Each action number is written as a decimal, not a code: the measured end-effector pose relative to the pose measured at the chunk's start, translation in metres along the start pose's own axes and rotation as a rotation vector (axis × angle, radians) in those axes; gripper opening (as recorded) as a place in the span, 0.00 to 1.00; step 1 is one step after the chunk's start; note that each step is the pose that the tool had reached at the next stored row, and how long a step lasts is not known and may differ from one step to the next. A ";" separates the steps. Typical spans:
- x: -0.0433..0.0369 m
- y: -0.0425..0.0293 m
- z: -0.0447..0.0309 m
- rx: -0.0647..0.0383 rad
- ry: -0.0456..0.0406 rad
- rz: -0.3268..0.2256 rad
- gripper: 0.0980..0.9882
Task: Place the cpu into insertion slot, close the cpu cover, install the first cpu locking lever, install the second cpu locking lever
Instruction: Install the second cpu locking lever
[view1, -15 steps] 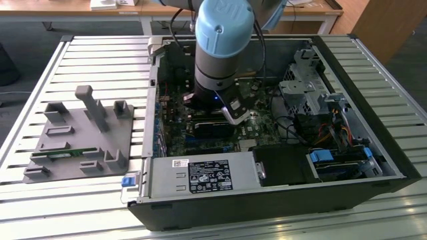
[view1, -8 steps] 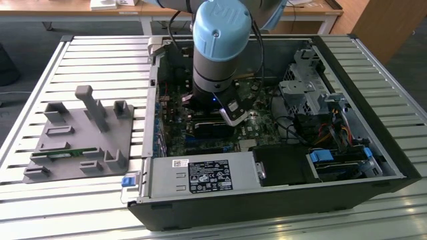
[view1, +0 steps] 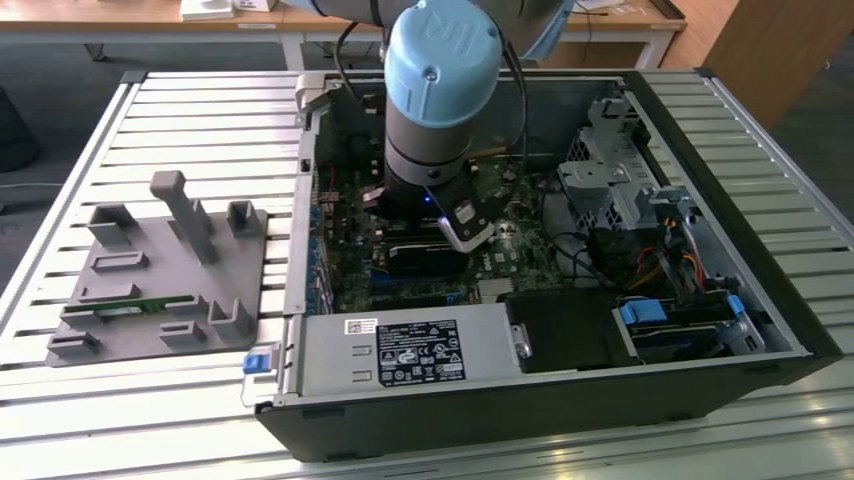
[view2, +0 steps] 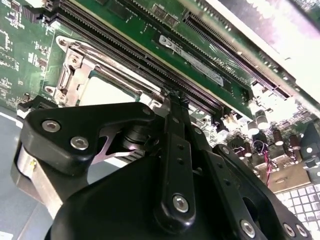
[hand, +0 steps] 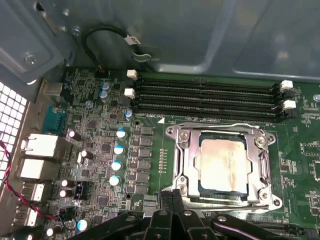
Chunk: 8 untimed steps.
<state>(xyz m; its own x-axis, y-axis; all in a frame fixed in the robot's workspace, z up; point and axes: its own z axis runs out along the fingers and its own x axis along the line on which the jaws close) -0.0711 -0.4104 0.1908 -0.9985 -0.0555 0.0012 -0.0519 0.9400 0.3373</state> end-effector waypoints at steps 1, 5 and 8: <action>0.0001 -0.0001 0.0002 -0.002 -0.0001 0.000 0.01; 0.0005 -0.0008 0.0023 -0.008 -0.0005 0.000 0.01; 0.0021 -0.0014 0.0039 -0.012 -0.0005 0.000 0.01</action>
<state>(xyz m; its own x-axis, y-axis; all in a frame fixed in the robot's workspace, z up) -0.0732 -0.4105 0.1867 -0.9985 -0.0555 0.0007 -0.0518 0.9360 0.3482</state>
